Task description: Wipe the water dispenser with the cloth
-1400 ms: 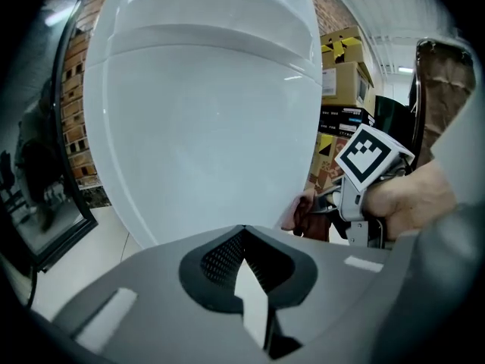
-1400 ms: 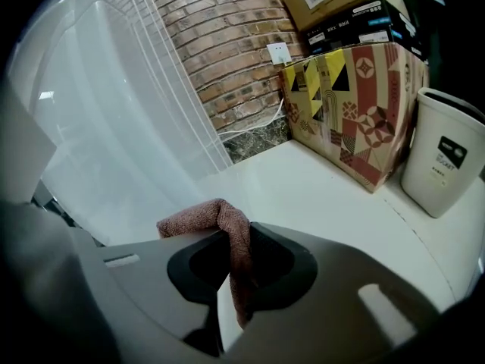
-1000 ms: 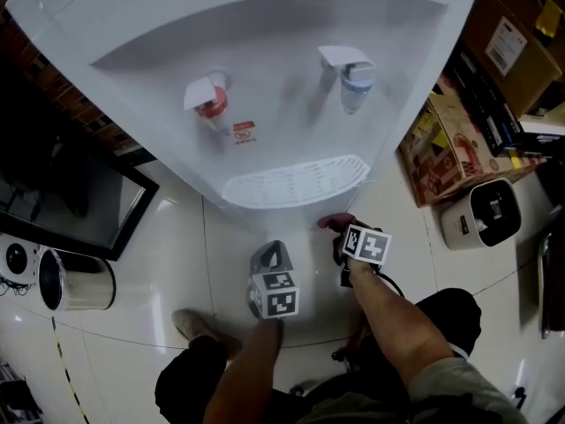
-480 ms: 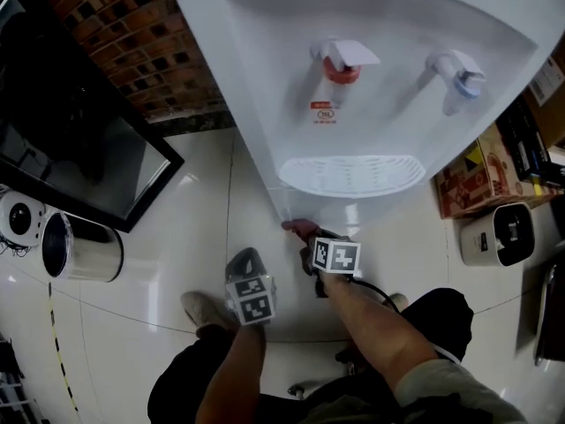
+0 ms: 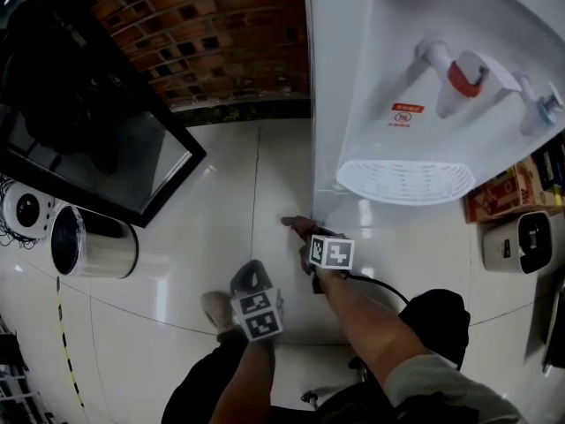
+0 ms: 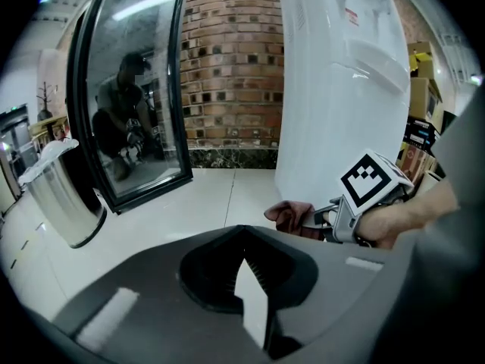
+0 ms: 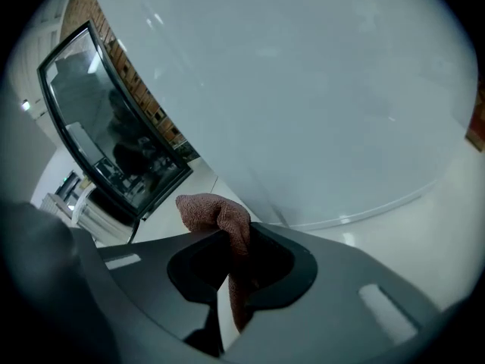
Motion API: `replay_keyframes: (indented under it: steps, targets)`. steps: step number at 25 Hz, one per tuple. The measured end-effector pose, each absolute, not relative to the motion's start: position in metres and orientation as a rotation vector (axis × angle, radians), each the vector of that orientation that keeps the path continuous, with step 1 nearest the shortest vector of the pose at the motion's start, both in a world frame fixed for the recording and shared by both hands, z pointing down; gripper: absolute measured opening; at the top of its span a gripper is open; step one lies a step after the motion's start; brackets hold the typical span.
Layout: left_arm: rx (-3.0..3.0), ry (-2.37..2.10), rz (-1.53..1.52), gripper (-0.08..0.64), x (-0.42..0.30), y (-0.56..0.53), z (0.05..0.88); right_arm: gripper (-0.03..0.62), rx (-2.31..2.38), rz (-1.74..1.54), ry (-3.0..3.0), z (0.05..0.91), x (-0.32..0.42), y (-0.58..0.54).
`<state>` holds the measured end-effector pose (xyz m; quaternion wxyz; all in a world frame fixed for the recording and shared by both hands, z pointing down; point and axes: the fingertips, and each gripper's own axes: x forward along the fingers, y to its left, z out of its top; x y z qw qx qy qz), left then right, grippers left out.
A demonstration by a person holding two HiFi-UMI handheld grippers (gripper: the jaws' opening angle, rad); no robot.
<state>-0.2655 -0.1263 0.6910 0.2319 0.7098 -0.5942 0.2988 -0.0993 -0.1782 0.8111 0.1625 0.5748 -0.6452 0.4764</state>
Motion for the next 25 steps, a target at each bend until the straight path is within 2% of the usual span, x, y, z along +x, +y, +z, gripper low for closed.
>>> replay_keyframes:
  steps: [12, 25]
  targets:
    - [2.063, -1.538, 0.839, 0.0, -0.208, -0.136, 0.693, 0.058, 1.671, 1.327, -1.756, 0.815, -0.045, -0.171]
    - [2.29, -1.342, 0.835, 0.0, -0.068, -0.141, 0.682, 0.058, 1.89, 1.357, -1.524, 0.812, 0.108, -0.127]
